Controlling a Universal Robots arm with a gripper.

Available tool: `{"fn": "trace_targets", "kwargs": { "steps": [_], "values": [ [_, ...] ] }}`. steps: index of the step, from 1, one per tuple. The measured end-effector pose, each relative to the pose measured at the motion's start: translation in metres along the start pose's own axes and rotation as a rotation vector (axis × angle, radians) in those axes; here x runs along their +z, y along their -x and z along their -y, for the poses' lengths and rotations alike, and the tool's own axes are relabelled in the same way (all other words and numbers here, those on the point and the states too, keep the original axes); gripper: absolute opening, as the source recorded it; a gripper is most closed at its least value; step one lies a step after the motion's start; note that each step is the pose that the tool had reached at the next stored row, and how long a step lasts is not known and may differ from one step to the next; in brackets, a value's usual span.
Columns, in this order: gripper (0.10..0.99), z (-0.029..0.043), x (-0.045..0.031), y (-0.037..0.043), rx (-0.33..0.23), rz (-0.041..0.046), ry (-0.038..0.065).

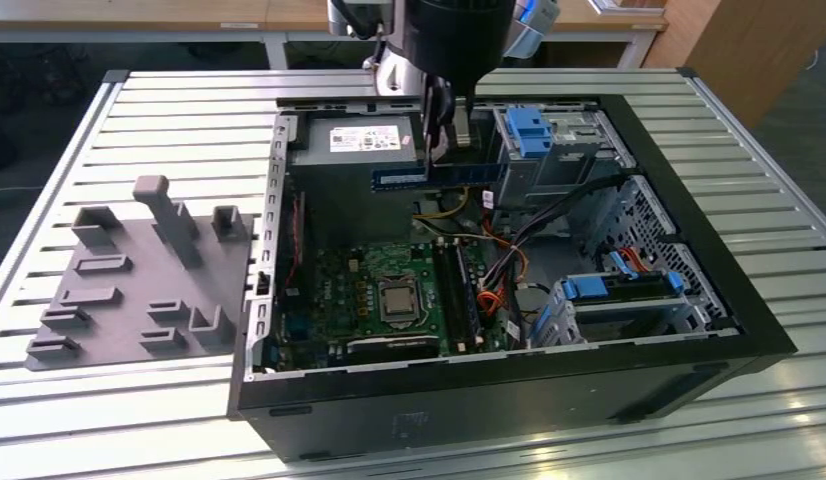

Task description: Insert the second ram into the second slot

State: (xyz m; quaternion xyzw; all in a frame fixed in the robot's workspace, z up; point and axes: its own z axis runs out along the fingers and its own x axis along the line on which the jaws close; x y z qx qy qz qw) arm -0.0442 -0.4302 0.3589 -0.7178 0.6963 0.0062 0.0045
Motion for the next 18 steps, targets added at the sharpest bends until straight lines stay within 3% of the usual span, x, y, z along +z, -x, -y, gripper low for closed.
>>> {"fn": "trace_targets", "kwargs": {
  "steps": [18],
  "values": [
    [0.137,-0.0002,0.0014,-0.0065,0.0,0.0,0.0]
  ]
}}
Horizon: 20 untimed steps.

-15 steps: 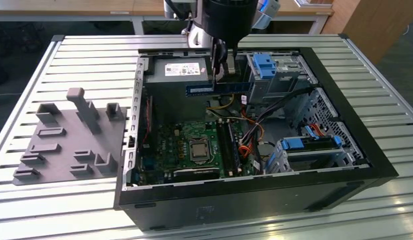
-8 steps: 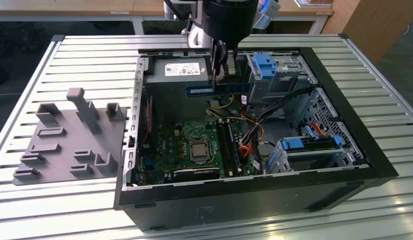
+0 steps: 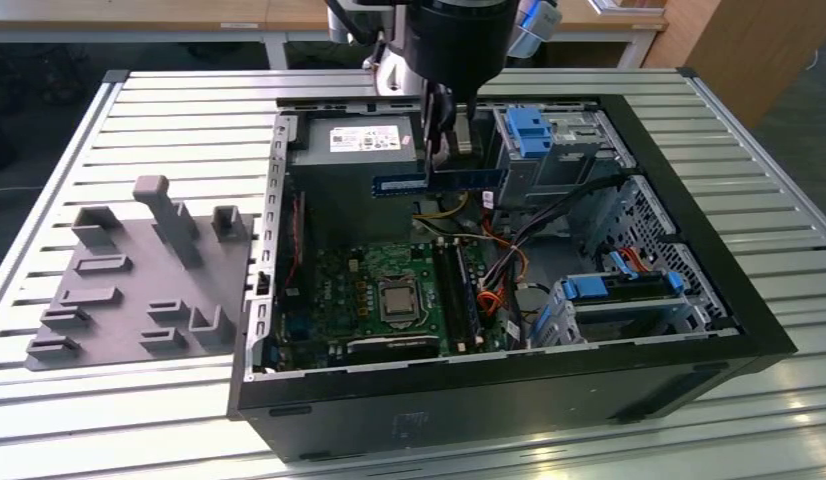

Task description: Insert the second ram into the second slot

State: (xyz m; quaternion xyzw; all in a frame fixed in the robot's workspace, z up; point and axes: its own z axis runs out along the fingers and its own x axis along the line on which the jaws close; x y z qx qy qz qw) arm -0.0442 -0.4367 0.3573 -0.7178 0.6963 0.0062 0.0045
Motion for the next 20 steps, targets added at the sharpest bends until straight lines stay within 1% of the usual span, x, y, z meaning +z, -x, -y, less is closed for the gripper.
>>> {"fn": "trace_targets", "kwargs": {
  "steps": [20],
  "values": [
    [0.137,-0.0005,0.0006,-0.0167,0.0,-0.0001,0.0]
  ]
}}
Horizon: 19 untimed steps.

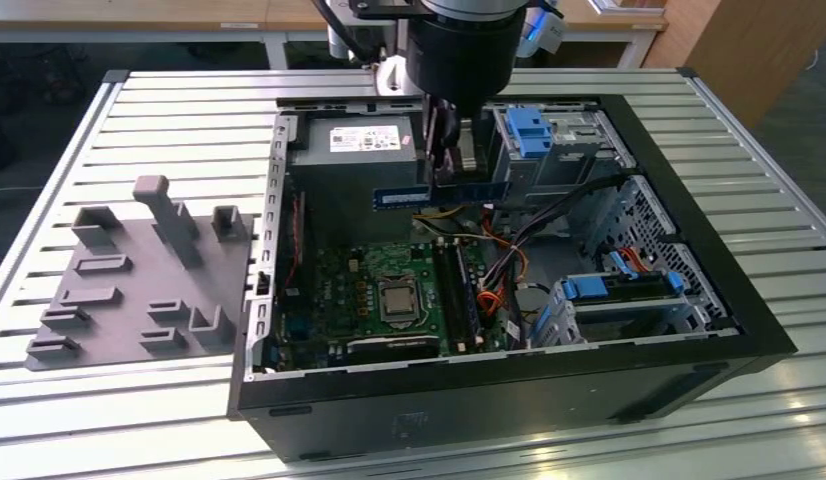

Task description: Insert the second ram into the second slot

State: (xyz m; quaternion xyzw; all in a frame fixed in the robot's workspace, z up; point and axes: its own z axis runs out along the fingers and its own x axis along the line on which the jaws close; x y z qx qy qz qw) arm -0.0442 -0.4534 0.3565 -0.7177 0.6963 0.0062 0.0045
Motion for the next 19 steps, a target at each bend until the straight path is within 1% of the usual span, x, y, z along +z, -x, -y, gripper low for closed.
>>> {"fn": "trace_targets", "kwargs": {
  "steps": [5,15,19],
  "values": [
    [0.137,0.0001,0.0,-0.0015,0.007,0.0,0.0],
    [0.137,0.0001,0.0002,-0.0015,0.146,0.0001,-0.002],
    [0.137,0.0001,0.0003,-0.0015,0.193,0.0001,-0.003]
  ]
}}
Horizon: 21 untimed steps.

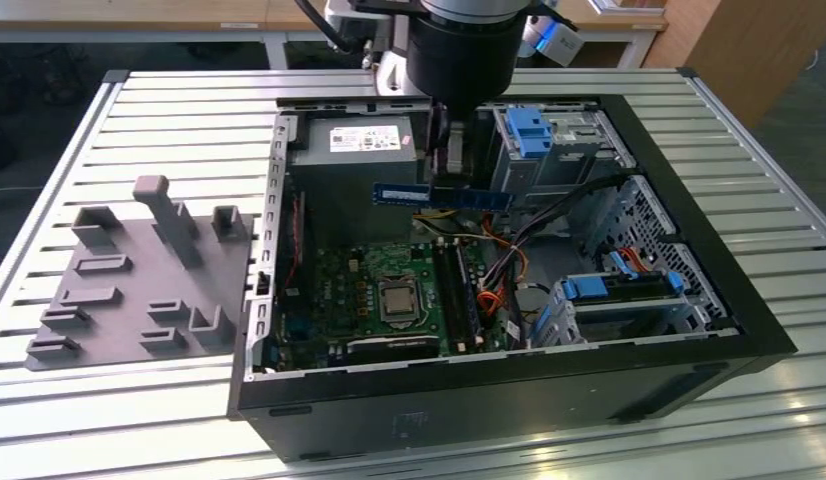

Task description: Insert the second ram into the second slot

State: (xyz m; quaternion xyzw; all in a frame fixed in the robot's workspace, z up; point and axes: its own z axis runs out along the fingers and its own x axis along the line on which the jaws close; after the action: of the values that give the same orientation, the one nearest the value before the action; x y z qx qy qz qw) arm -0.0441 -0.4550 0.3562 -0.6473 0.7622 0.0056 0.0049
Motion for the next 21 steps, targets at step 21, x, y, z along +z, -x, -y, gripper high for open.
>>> {"fn": "trace_targets", "kwargs": {
  "steps": [21],
  "values": [
    [0.137,0.0,0.0003,0.0,0.24,0.0006,-0.004]
  ]
}}
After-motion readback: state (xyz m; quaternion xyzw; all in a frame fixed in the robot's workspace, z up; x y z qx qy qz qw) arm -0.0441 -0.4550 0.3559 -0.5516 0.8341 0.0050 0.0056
